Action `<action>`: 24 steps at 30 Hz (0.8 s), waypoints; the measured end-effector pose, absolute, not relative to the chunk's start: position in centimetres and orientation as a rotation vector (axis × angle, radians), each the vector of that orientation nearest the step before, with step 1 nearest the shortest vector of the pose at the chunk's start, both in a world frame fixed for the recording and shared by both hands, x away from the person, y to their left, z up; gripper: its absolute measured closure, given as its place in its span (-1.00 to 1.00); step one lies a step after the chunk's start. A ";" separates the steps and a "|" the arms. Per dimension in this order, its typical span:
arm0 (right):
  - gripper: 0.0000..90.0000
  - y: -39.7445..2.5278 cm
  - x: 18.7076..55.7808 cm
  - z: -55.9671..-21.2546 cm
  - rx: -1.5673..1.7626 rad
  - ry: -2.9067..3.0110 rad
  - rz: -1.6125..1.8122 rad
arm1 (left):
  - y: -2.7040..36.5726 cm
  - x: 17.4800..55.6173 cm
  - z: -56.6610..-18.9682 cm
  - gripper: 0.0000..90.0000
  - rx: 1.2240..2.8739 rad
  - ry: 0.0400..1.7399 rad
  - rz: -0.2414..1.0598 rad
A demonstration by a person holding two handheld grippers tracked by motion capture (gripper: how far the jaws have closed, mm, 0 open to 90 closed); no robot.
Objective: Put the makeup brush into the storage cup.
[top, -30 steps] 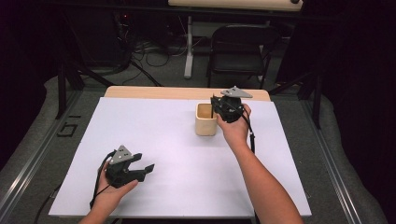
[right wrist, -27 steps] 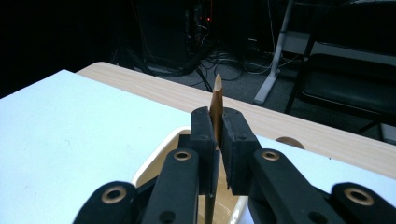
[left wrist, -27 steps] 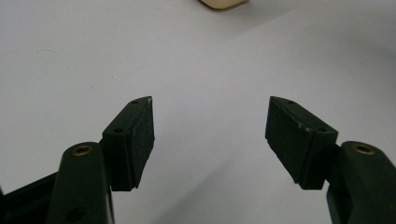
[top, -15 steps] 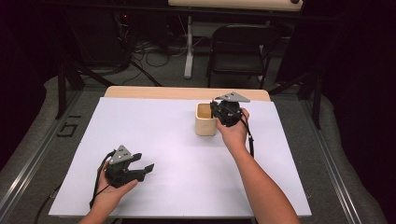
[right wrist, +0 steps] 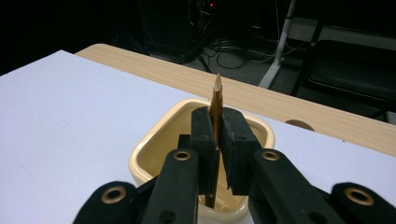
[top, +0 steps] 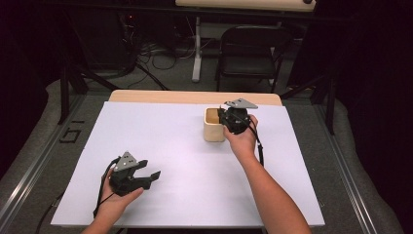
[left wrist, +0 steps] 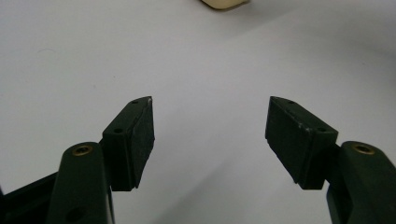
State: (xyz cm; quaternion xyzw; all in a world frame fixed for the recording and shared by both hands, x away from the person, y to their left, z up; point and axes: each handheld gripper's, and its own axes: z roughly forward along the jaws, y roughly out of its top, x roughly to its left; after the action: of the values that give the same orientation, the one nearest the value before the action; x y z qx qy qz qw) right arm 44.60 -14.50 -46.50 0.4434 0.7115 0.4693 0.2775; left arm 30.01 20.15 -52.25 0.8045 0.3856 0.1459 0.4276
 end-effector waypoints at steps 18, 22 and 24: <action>0.85 -14.5 44.6 -46.9 1.192 1.919 1.250 | 20.2 30.0 -52.2 -0.26 2.011 0.963 0.366; 0.35 -14.7 44.5 -46.9 1.205 1.914 1.272 | 20.2 30.0 -52.2 -0.26 2.009 0.963 0.370; 0.13 -14.7 44.4 -46.8 1.209 1.918 1.260 | 20.3 30.0 -52.2 -0.26 2.007 0.965 0.369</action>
State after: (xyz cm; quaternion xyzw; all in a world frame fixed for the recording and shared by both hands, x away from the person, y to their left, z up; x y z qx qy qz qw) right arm 44.38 -14.70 -46.84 0.4486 0.7118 0.4677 0.2707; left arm 30.01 20.25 -52.19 0.8035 0.3864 0.1478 0.4281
